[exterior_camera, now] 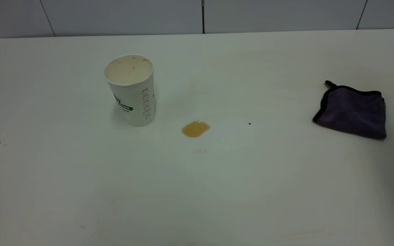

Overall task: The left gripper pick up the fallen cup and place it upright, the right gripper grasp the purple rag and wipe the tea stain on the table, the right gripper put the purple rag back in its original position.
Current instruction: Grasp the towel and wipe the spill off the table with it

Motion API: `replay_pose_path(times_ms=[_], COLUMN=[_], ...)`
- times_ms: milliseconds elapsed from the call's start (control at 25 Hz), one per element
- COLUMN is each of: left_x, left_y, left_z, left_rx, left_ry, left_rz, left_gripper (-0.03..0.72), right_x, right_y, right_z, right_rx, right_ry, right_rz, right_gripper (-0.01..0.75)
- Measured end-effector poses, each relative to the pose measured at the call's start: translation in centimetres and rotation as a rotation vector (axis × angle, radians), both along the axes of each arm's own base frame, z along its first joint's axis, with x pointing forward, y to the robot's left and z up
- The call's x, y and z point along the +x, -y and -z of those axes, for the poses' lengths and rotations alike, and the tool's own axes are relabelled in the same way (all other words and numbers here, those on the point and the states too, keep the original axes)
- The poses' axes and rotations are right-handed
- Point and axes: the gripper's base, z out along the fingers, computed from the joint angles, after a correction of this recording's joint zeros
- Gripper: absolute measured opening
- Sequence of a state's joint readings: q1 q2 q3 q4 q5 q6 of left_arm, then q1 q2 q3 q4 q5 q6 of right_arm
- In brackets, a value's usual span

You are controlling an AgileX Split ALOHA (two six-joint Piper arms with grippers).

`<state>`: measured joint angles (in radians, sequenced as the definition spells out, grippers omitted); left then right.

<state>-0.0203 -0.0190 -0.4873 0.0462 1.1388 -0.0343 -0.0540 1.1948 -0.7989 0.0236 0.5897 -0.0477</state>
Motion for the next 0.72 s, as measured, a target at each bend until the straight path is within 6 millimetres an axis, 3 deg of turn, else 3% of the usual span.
replay_pose_path(times_ms=[200, 520, 720], left_x=[0.0, 0.0, 0.0], left_y=[0.0, 0.0, 0.0], left_z=[0.0, 0.0, 0.0], left_rx=[0.0, 0.0, 0.0], left_ry=[0.0, 0.0, 0.0], left_rz=[0.0, 0.0, 0.0], left_gripper=[0.543, 0.543, 0.543], right_x=[5.5, 12.4, 16.2], right_y=[0.0, -2.7, -3.5], right_z=[5.6, 14.9, 19.0], right_rx=[0.013, 0.011, 0.009], right_ry=[-0.125, -0.328, -0.374], right_rz=[-0.018, -0.108, -0.127], right_gripper=[0.728, 0.728, 0.728])
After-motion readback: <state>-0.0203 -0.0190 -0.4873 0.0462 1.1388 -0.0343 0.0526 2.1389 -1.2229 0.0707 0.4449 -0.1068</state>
